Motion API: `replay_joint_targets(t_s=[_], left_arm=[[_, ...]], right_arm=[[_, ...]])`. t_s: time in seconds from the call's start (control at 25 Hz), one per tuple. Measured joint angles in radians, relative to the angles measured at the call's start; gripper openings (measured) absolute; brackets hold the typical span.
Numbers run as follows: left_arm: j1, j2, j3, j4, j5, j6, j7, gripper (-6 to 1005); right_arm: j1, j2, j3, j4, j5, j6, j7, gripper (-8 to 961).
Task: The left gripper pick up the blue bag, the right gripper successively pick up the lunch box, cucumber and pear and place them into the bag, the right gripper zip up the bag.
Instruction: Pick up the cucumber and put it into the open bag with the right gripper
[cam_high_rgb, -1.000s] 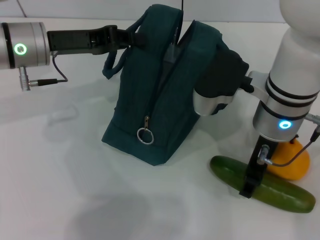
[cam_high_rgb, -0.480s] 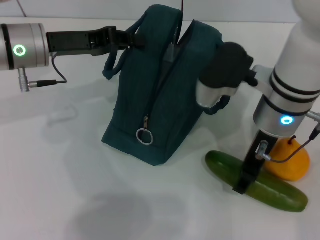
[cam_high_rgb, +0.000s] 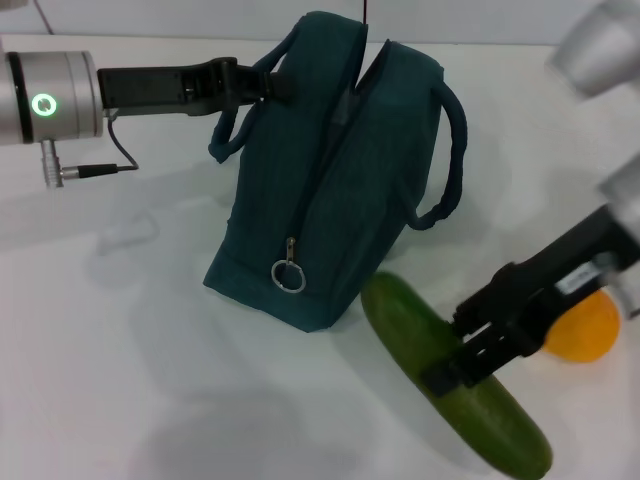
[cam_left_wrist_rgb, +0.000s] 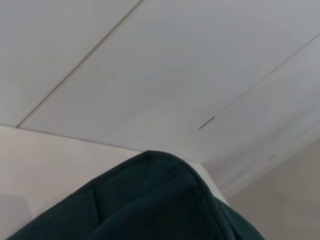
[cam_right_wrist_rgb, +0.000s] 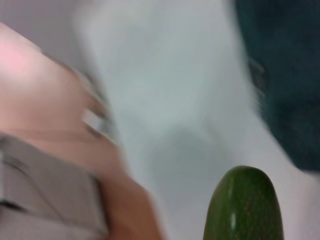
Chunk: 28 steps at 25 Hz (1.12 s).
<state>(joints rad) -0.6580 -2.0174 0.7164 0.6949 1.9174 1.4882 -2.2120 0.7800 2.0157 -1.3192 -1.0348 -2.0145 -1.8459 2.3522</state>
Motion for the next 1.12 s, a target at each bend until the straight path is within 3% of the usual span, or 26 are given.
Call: replay_joint_targets(t_s=[0.24,0.44,0.72,0.96,1.12], left_arm=[[0.001,-0.001,-0.004,0.000,0.002,0.006,-0.006,45],[0.001,-0.001,-0.005,0.000,0.002,0.006,-0.006,45],[0.002,-0.004,-0.004,0.000,-0.001,0.006,-0.008,45],[0.001,-0.007,-0.003,0.000,-0.002,0.006,-0.017,45],[0.001,-0.010,-0.002,0.000,-0.002,0.006,-0.018,45]], right_arm=[[-0.134,-0.005,0.295,0.004,0.205,-0.143,-0.215,623],[-0.192,-0.007,0.464,0.160,0.396,-0.168,-0.480,623],[-0.231,0.006,0.494,0.412,0.666,-0.123,-1.040,623],[-0.165,0.011,0.424,0.662,0.745,-0.102,-1.482,622],[-0.108,0.012,0.396,0.743,0.748,-0.062,-1.594,622]])
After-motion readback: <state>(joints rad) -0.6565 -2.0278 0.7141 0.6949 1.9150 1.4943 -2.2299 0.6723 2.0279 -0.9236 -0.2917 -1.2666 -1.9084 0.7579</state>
